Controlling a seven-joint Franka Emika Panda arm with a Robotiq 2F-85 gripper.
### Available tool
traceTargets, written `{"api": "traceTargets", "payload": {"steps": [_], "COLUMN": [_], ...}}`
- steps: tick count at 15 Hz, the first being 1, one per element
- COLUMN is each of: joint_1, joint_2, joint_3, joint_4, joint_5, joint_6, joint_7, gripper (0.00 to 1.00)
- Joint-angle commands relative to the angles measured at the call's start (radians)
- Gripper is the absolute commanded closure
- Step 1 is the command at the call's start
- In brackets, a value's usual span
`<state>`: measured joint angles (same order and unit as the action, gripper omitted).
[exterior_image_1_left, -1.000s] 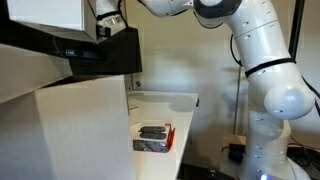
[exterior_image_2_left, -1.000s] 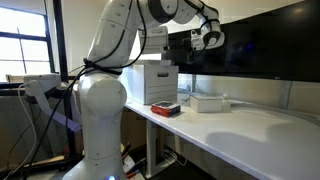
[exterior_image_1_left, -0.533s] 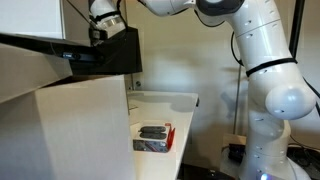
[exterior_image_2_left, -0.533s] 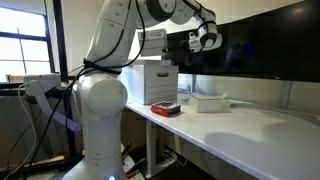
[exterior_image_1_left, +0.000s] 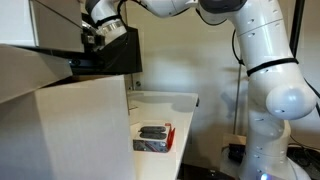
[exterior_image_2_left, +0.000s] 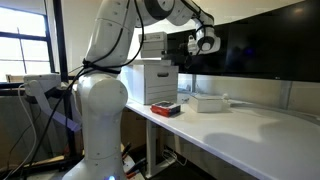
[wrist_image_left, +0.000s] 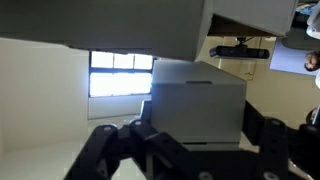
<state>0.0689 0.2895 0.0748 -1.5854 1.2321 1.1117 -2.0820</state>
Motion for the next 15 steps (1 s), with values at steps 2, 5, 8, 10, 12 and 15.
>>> {"api": "traceTargets", "payload": {"steps": [2,5,8,10,12,15], "joint_1": [0.014,0.025,0.033,0.035,0.036,0.037], "joint_2": [-0.042,-0.037,-0.033,-0.028,-0.026,-0.027], "joint_3": [0.015,0.023,0.028,0.028,0.027,0.027], "joint_4": [-0.049,-0.042,-0.037,-0.031,-0.027,-0.029], "joint_5": [0.036,0.036,0.035,0.034,0.034,0.035], "joint_6": [0.049,0.064,0.072,0.072,0.072,0.075], "joint_7": [0.013,0.016,0.018,0.02,0.021,0.023], "gripper": [0.42,0.42,0.42,0.42,0.42,0.42]}}
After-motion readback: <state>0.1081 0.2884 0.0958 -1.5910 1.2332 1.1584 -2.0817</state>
